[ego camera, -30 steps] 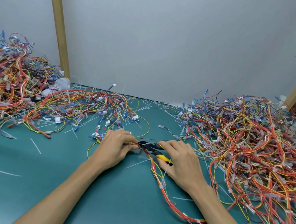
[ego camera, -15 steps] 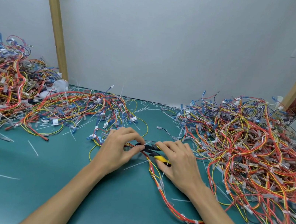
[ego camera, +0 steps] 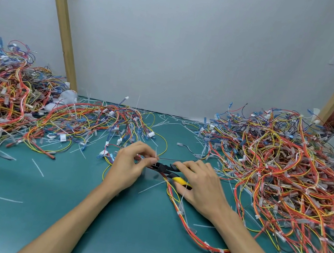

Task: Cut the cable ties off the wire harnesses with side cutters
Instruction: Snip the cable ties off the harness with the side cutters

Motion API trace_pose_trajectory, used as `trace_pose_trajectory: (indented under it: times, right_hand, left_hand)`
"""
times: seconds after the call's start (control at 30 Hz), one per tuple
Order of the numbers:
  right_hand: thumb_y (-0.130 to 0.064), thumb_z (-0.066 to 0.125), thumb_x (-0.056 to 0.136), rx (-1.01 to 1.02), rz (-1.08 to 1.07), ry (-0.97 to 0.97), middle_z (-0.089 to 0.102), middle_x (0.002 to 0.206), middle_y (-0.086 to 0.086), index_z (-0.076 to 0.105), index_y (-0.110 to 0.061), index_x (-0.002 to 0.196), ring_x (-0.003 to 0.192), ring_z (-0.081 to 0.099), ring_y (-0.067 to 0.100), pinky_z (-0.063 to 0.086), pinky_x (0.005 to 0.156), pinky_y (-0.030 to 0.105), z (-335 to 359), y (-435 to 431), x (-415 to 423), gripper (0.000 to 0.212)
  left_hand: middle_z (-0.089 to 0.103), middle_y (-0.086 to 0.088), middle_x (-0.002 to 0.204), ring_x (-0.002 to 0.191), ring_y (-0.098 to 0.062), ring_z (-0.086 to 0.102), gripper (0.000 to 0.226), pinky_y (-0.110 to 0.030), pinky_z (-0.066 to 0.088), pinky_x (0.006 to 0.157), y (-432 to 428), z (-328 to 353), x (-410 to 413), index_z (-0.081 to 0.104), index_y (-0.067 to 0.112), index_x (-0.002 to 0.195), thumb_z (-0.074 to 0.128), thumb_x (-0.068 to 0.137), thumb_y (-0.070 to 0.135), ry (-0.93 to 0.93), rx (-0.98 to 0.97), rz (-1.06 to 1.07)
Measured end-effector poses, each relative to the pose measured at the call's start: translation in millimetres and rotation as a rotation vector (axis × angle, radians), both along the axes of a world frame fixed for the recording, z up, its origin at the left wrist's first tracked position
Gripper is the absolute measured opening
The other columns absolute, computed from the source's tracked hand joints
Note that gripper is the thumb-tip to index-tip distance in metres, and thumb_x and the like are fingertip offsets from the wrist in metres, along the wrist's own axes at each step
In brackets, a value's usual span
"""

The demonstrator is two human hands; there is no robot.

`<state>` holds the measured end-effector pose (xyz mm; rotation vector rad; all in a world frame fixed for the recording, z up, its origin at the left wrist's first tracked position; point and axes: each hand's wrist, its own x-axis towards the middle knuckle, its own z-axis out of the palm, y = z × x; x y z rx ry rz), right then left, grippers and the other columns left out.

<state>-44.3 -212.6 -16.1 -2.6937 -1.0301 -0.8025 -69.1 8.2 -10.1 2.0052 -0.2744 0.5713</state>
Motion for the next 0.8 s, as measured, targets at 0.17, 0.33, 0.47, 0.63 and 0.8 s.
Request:
trace_pose_trajectory:
  times: [0.17, 0.33, 0.47, 0.63, 0.8]
  right_hand:
    - [-0.038, 0.072, 0.083, -0.002, -0.002, 0.009, 0.066, 0.103, -0.003, 0.063, -0.019, 0.118, 0.087, 0.059, 0.021, 0.044, 0.071, 0.034, -0.4, 0.3, -0.6, 0.041]
    - [-0.036, 0.063, 0.091, -0.005, -0.022, 0.083, 0.062, 0.112, -0.001, 0.057, -0.019, 0.127, 0.097, 0.055, 0.022, 0.041, 0.076, 0.035, 0.3, 0.5, -2.6, 0.040]
    - [-0.039, 0.059, 0.094, -0.019, -0.023, 0.101, 0.061, 0.116, -0.002, 0.055, -0.019, 0.131, 0.101, 0.054, 0.021, 0.041, 0.079, 0.034, 0.9, 1.3, -3.4, 0.042]
    - [-0.050, 0.050, 0.093, -0.021, -0.005, 0.171, 0.059, 0.119, -0.002, 0.049, -0.018, 0.142, 0.105, 0.052, 0.019, 0.042, 0.087, 0.033, 2.5, 0.2, -4.5, 0.058]
    - [-0.047, 0.057, 0.092, -0.018, 0.017, 0.193, 0.060, 0.117, -0.003, 0.053, -0.019, 0.138, 0.102, 0.053, 0.019, 0.041, 0.085, 0.032, 3.5, -0.1, -3.5, 0.053]
  left_hand:
    - [0.069, 0.023, 0.087, 0.091, 0.005, 0.062, 0.018, -0.012, 0.042, 0.080, 9.4, 2.7, -0.3, 0.067, 0.036, 0.091, 0.069, 0.089, 0.019, 0.083, 0.177, -0.053]
    - [0.067, 0.015, 0.101, 0.103, -0.011, 0.059, 0.016, -0.036, 0.042, 0.094, 19.7, -1.7, 2.4, 0.070, 0.025, 0.106, 0.067, 0.090, 0.027, 0.147, 0.442, -0.024]
    - [0.064, 0.011, 0.083, 0.087, -0.017, 0.056, 0.005, -0.042, 0.045, 0.082, 17.2, -4.0, 3.8, 0.070, 0.020, 0.091, 0.067, 0.090, 0.023, 0.029, 0.515, -0.023]
    - [0.068, 0.009, 0.078, 0.080, -0.016, 0.057, 0.003, -0.038, 0.046, 0.076, 17.7, -4.6, 4.2, 0.075, 0.018, 0.085, 0.073, 0.085, 0.020, -0.033, 0.464, -0.002]
    - [0.070, 0.004, 0.075, 0.078, -0.022, 0.061, 0.002, -0.037, 0.047, 0.073, 18.0, -2.7, 3.6, 0.077, 0.017, 0.083, 0.077, 0.081, 0.017, -0.069, 0.491, 0.012]
